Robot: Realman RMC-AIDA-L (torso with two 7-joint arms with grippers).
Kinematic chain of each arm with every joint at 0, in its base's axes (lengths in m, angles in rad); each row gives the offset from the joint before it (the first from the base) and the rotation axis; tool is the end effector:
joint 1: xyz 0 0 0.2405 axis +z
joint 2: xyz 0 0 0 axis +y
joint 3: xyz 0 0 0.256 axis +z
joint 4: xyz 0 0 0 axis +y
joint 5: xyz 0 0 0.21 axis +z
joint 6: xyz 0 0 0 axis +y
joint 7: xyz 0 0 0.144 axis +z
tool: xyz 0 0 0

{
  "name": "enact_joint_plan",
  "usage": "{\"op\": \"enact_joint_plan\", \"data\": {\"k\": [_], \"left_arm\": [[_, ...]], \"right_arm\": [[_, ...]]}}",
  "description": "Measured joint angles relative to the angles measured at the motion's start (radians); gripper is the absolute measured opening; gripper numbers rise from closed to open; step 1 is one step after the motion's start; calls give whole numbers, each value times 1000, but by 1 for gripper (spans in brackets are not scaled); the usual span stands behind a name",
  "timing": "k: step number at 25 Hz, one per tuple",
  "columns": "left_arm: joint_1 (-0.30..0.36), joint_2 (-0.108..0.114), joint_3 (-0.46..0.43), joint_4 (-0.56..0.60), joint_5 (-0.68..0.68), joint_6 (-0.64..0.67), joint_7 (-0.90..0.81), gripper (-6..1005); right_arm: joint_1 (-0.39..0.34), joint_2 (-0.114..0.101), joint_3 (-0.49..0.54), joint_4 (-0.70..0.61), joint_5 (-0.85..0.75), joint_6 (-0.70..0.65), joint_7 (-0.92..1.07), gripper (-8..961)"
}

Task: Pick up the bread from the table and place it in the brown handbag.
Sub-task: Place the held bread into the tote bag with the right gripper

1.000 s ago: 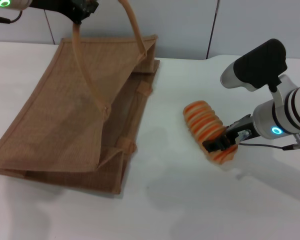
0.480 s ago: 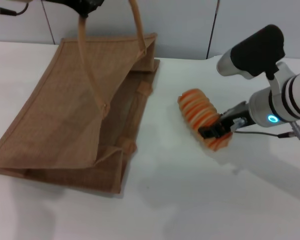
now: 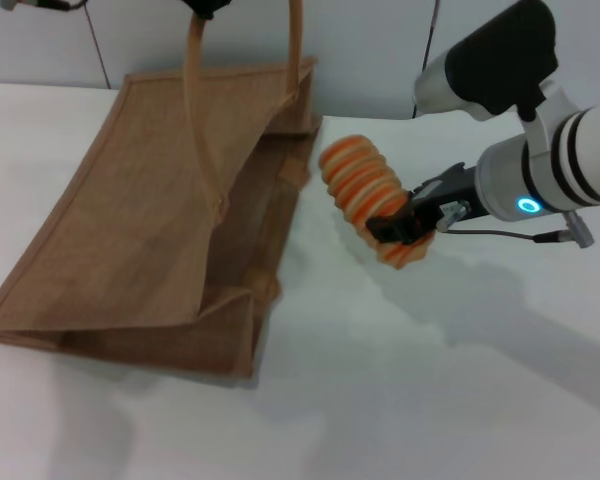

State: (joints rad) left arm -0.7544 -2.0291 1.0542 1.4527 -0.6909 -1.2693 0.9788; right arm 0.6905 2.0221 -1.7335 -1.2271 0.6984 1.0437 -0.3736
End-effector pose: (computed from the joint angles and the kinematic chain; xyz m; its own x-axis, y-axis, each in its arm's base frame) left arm -0.0973 0.4354 0.1048 0.9799 0.1647 0.1129 0.1969 -0.7028 -0.6836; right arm 0.1279 0.3881 -0.0569 0.8485 -0.5292 -0.0050 -0.4655 -0.7418 -0.4828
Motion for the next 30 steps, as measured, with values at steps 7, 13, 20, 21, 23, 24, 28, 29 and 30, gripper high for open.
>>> {"op": "enact_joint_plan", "data": {"k": [7,13,20,21,23,24,28,29,30], "left_arm": [[-37,-1,38,12,-2,1,-27,125],[-48,-3,87,43,-4,9,-58,125],[-66,-3,134,49,-6,11,-83,125],[-70,-3,141,49,-6,11,-87,126],[-75,-3,166,52,-8,12,-98,126],[-75,-3,166,52,-8,12,-98,126],[-79,-3,177,55,-43,13,-104,126],[-79,-3,177,55,-43,13,-104,126],[-81,-3,183,56,-50,13,-105,126]], "right_arm": [[29,1,-27,47,20,-28,-17,469],[65,1,-34,118,64,-65,-51,446],[101,1,-41,183,77,-136,-86,387],[107,1,-43,200,78,-150,-88,383],[135,1,-50,265,78,-186,-94,373],[135,1,-50,265,78,-186,-94,372],[166,3,-73,329,78,-232,-97,369],[169,4,-79,335,78,-241,-97,368],[170,4,-85,337,78,-251,-98,367]]}}
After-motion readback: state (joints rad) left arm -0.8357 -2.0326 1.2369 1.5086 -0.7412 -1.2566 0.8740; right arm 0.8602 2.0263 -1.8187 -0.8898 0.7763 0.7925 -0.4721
